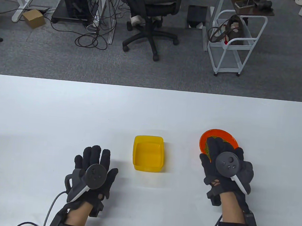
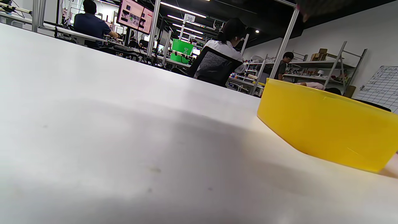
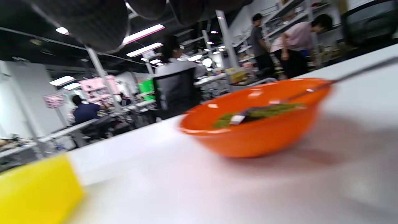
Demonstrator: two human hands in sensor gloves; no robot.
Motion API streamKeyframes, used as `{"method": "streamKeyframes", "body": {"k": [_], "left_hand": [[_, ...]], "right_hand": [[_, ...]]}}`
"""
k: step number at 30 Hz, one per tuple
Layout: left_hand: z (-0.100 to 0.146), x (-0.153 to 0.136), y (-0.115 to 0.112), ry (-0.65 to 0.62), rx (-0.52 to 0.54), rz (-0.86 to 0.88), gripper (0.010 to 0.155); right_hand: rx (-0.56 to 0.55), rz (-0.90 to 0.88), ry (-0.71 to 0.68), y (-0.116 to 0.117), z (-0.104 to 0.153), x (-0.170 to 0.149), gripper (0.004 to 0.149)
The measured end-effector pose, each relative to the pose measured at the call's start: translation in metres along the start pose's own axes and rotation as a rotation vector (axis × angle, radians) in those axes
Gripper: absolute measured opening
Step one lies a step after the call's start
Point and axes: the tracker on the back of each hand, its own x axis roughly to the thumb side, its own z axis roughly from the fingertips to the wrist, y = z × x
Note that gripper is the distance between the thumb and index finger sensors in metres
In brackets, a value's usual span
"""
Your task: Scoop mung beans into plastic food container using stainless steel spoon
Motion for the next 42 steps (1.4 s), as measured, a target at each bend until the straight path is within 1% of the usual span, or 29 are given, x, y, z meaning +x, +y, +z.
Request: {"method": "streamKeyframes", "body": {"k": [3,6,8,11,13,18,42], "left_hand": [[0.000,-0.001,0.000,0.006,0.000,-0.005,0.076],[0.000,-0.002,-0.001,0.013,-0.004,-0.010,0.076],[-0.001,-0.002,-0.002,0.019,-0.009,-0.018,0.076],[-0.001,-0.001,-0.004,0.018,-0.016,-0.031,0.076],[-0.001,0.000,-0.005,0.014,-0.019,-0.032,0.076],[0.000,0.000,-0.006,0.010,-0.027,-0.032,0.076],[0.000,0.000,-0.007,0.007,-0.035,-0.023,0.076]], "right_hand": [[-0.001,0.048,0.079,0.001,-0.002,-0.026,0.069],[-0.009,0.049,0.133,0.008,0.000,-0.044,0.068],[0.053,0.090,0.174,0.013,0.000,-0.056,0.069],[0.068,0.112,0.221,0.017,0.001,-0.070,0.069],[0.089,0.072,0.247,0.019,0.002,-0.076,0.069],[0.107,0.091,0.271,0.024,0.001,-0.080,0.068],[0.068,0.150,0.261,0.026,0.001,-0.074,0.057]]}}
